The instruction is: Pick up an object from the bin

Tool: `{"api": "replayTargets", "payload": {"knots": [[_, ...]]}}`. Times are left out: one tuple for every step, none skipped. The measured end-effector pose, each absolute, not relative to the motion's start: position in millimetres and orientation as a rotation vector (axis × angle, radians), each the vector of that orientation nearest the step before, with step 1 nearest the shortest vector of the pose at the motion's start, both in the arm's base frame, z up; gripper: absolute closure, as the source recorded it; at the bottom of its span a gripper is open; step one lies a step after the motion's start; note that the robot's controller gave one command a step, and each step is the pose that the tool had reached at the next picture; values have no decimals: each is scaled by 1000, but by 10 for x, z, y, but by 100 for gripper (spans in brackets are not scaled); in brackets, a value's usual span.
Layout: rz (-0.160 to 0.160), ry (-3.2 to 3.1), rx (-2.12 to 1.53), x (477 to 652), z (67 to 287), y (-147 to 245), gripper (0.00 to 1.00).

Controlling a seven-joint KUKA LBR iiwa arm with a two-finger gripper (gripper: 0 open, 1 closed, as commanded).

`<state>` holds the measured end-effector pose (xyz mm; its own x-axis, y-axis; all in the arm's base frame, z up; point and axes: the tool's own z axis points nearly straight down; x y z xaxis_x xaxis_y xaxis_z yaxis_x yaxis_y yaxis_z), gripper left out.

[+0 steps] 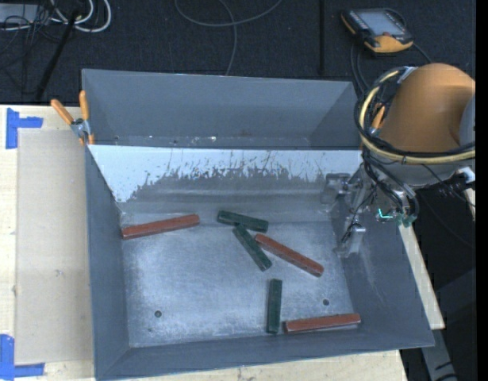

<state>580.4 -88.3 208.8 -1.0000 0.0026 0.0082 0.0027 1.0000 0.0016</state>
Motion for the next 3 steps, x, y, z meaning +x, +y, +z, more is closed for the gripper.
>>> {"api": "replayTargets", "payload": {"knots": [[0, -3141, -1, 5820, 2135, -881, 0], [1, -3148, 36, 5901, 1643, -734, 0], [-3, -3141, 96, 5393, 1087, -970, 0]]}}
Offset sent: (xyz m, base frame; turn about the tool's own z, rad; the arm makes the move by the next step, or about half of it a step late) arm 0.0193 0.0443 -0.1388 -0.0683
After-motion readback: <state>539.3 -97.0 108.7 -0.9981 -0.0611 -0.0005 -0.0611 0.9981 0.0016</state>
